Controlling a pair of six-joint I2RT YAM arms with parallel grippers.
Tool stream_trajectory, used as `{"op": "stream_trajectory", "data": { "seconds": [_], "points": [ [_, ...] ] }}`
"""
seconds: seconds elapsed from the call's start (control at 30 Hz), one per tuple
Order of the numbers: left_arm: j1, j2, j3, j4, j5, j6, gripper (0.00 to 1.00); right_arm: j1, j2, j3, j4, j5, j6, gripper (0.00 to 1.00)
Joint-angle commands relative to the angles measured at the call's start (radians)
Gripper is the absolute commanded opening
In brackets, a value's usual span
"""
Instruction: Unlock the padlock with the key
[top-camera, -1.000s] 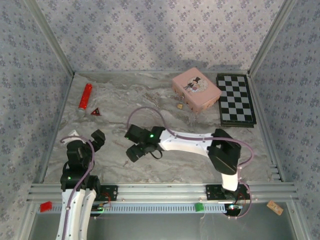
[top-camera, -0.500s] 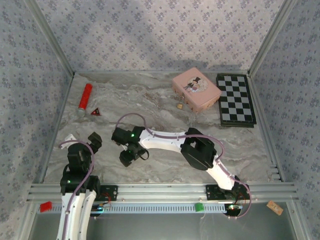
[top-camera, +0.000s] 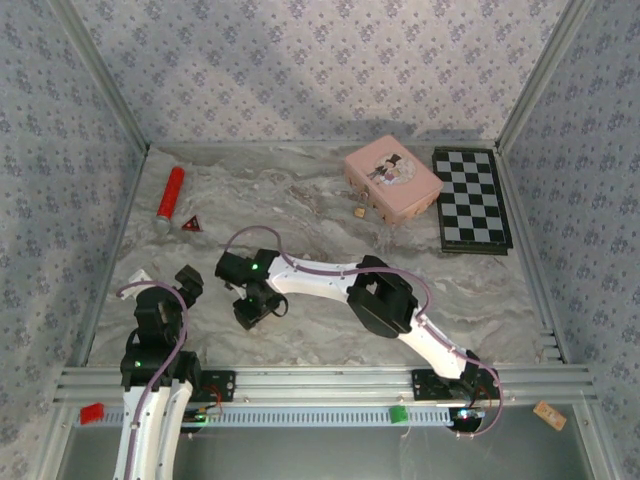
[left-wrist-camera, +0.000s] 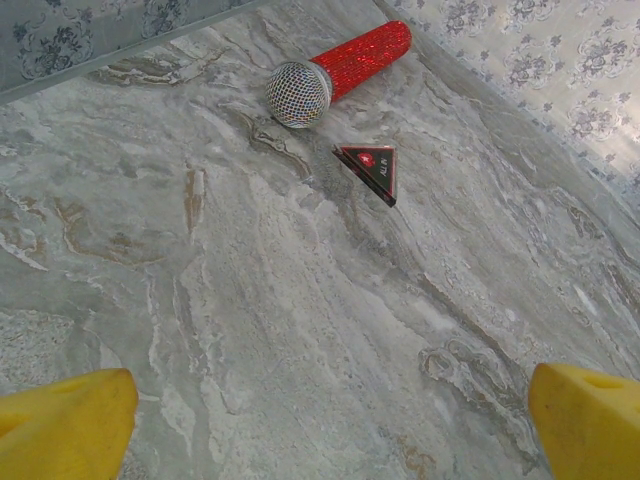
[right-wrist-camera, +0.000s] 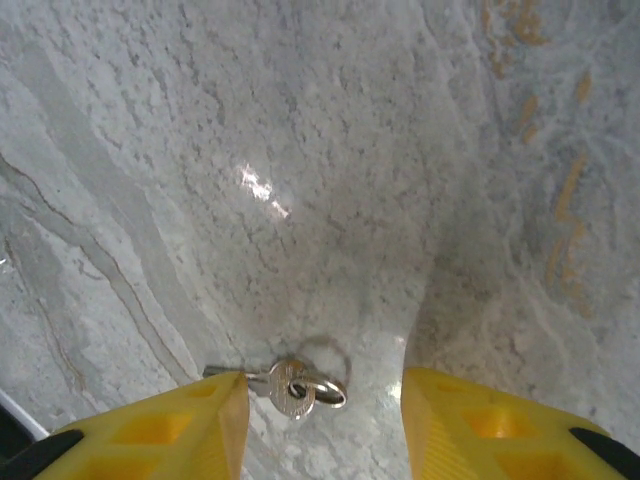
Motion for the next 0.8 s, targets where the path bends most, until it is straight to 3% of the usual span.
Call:
{"op": "stream_trajectory", "data": {
  "seconds": [0.0, 0.27, 0.77],
  "points": [
    [-0.009, -0.011, 0.000, 0.003, -0.016, -0.005, 1.00, 0.005, 0.038, 0.055, -0.067, -0.021, -0.002, 0.42],
    [-0.010, -0.009, -0.005, 0.010, -0.016, -0.004, 1.00, 0.001, 0.082, 0.088, -0.110, -0.045, -0.006, 0.30],
    [-0.009, -0.009, -0.008, 0.016, -0.017, -0.005, 1.00, 0.036, 0.149, 0.201, -0.210, 0.010, -0.031, 0.31]
  ]
}}
